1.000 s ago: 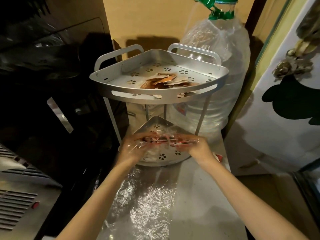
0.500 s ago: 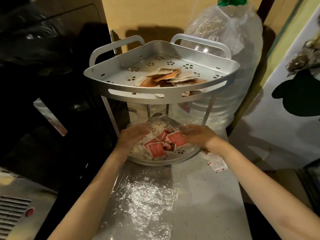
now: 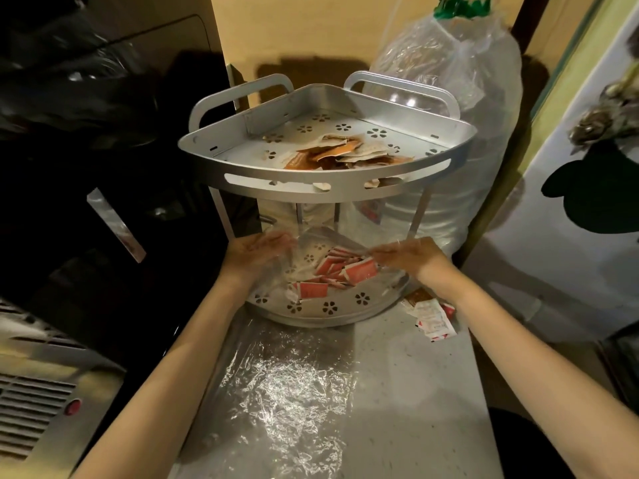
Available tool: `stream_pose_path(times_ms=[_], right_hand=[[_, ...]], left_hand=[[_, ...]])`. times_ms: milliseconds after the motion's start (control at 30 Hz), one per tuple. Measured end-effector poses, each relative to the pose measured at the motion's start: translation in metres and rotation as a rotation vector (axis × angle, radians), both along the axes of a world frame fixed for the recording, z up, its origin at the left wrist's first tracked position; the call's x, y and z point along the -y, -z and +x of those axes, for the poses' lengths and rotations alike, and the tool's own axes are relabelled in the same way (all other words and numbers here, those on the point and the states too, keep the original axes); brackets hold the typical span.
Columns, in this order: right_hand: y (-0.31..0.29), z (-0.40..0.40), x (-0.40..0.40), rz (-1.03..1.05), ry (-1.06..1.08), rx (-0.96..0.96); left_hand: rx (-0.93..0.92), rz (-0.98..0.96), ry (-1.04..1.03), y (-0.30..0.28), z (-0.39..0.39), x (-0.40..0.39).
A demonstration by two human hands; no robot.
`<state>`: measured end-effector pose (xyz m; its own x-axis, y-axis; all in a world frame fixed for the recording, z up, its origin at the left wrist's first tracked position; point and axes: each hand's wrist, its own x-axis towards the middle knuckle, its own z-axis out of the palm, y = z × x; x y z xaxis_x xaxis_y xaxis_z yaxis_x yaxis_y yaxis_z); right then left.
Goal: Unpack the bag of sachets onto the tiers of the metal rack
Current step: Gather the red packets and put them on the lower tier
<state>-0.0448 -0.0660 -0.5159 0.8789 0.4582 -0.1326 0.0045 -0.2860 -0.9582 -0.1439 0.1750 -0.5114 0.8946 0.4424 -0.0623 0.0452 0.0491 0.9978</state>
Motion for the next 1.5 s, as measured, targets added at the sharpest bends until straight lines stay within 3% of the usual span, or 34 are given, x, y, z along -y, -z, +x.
stream_pose_path(times_ms=[100, 200, 433, 600, 733, 900, 1067, 1300, 1500], right_hand=[[-0.006, 0.001, -0.001, 0.072, 0.057, 0.062], [-0.004, -0.003, 0.002, 0.163, 0.023, 0.004], [0.018, -0.010, 0.012, 0.089, 0.012, -0.007], [0.023, -0.013, 0.031, -0.163, -0.083, -0.065], [0.036, -0.018, 0.038, -0.286, -0.114, -0.038], [0.044, -0.020, 0.030, -0.233, -0.005, -0.066], [0.038, -0.018, 0.025, -0.030, 0.162, -0.047], [0.013, -0.016, 0.018, 0.105, 0.210, 0.077], [-0.010, -0.015, 0.017, 0.232, 0.294, 0.008]], left_hand=[[-0.013, 0.027, -0.024, -0.006, 0.000, -0.001], [-0.025, 0.045, -0.070, -0.004, 0.001, -0.001], [-0.015, 0.105, 0.009, 0.028, -0.013, -0.004], [-0.138, 0.221, 0.106, 0.056, -0.028, -0.004], [-0.132, 0.257, 0.133, 0.058, -0.030, 0.012], [-0.111, 0.225, 0.032, 0.058, -0.029, 0.013], [0.016, 0.273, -0.040, 0.048, -0.034, 0.001], [0.165, 0.267, -0.095, 0.016, -0.032, 0.003], [0.202, 0.198, -0.105, -0.005, -0.032, 0.005]])
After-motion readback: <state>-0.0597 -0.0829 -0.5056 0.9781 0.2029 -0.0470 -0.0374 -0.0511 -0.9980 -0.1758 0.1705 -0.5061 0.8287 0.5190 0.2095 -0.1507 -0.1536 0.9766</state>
